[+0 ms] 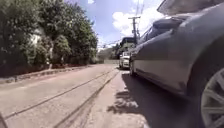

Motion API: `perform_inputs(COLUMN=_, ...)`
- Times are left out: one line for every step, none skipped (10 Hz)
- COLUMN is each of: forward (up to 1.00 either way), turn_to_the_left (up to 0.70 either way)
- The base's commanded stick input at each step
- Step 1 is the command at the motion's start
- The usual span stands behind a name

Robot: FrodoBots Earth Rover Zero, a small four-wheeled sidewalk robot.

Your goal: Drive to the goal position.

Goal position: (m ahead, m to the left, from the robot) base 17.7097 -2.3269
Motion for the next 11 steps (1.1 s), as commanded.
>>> perform_inputs(forward=0.70, turn_to_the_left=0.00)
perform_inputs(forward=0.70, turn_to_the_left=0.00)
perform_inputs(forward=0.70, turn_to_the_left=0.00)
perform_inputs(forward=0.70, turn_to_the_left=0.00)
perform_inputs(forward=0.70, turn_to_the_left=0.00)
perform_inputs(forward=0.70, turn_to_the_left=0.00)
perform_inputs(forward=0.70, turn_to_the_left=0.03)
perform_inputs(forward=0.70, turn_to_the_left=0.12)
perform_inputs(forward=0.70, turn_to_the_left=0.21)
perform_inputs(forward=0.70, turn_to_the_left=0.02)
perform_inputs(forward=0.70, turn_to_the_left=0.00)
